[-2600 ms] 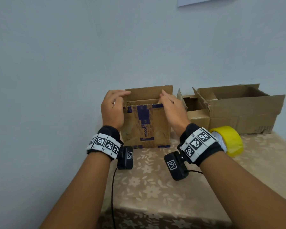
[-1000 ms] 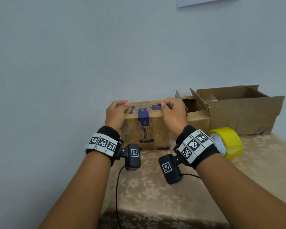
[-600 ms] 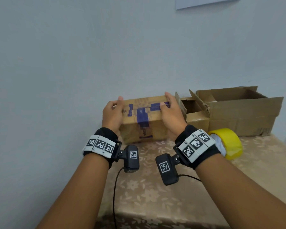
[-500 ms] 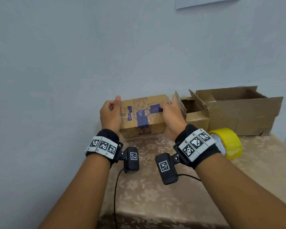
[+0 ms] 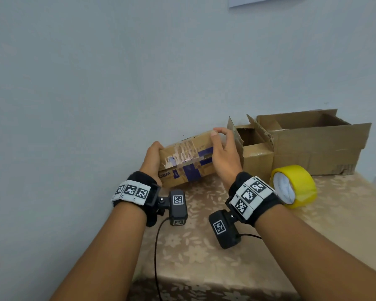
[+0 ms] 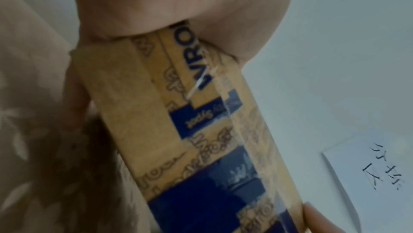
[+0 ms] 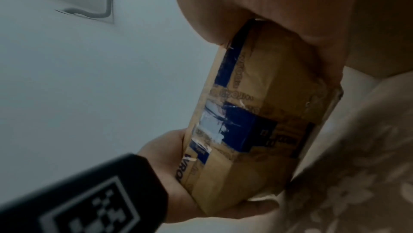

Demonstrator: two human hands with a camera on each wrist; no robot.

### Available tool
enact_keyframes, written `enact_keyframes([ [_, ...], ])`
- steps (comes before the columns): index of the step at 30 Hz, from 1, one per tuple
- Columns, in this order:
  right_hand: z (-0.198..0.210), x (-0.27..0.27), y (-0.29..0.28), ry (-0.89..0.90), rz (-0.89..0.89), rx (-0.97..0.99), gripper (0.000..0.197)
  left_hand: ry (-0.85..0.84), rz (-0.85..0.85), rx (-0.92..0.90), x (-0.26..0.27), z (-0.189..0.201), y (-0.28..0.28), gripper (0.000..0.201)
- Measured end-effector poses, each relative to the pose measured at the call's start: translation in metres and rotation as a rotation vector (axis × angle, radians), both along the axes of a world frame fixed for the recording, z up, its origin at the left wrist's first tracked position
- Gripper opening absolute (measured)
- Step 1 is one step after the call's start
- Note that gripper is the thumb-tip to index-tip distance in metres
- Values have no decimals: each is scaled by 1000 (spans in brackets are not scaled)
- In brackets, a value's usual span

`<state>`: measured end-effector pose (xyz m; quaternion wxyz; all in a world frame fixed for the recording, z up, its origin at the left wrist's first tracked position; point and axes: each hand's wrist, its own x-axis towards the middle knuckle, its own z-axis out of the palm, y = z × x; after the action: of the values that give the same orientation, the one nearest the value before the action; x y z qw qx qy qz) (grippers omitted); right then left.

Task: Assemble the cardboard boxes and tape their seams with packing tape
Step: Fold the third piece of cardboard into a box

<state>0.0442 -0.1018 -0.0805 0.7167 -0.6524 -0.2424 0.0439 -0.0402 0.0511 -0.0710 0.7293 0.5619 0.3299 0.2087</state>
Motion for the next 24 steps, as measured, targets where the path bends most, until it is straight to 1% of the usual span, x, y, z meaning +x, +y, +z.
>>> enact_keyframes([
  [1, 0, -1, -1, 1, -3, 9, 22, -13, -38, -6, 1, 1, 0, 50],
  [4, 4, -3, -3, 22, 12, 39, 30, -115, -37, 15, 2, -1, -2, 34],
  [7, 10, 0, -3, 186, 27, 37, 38, -262, 23, 54, 1, -6, 1, 44],
  [8, 11, 1, -2, 245, 42, 28, 38, -310, 30, 75, 0, -7, 2, 51],
  [9, 12, 2, -2, 287, 63, 19, 35, -346, 28, 97, -1, -7, 3, 55],
  [10, 12, 3, -1, 313, 86, 15, 30, -369, 20, 115, -2, -7, 3, 52],
  [11, 11, 4, -2, 330, 106, 14, 30, -384, 4, 126, -2, -7, 5, 43],
  [12, 9, 5, -2, 339, 125, 12, 34, -396, -14, 127, -4, -7, 5, 37],
  [13, 9, 5, -2, 339, 142, 4, 39, -409, -33, 118, -5, -9, 6, 36],
  [15, 5, 7, -4, 311, 163, -24, 46, -422, -44, 90, -7, -13, 10, 45],
  [18, 0, 6, -5, 266, 172, -72, 53, -443, -34, 90, -7, -18, 14, 62],
  [20, -5, 6, -5, 246, 152, -98, 52, -447, -2, 106, -5, -18, 13, 71],
  [24, -8, 2, -3, 178, 108, -163, 44, -420, 50, 144, -5, -14, 11, 87],
])
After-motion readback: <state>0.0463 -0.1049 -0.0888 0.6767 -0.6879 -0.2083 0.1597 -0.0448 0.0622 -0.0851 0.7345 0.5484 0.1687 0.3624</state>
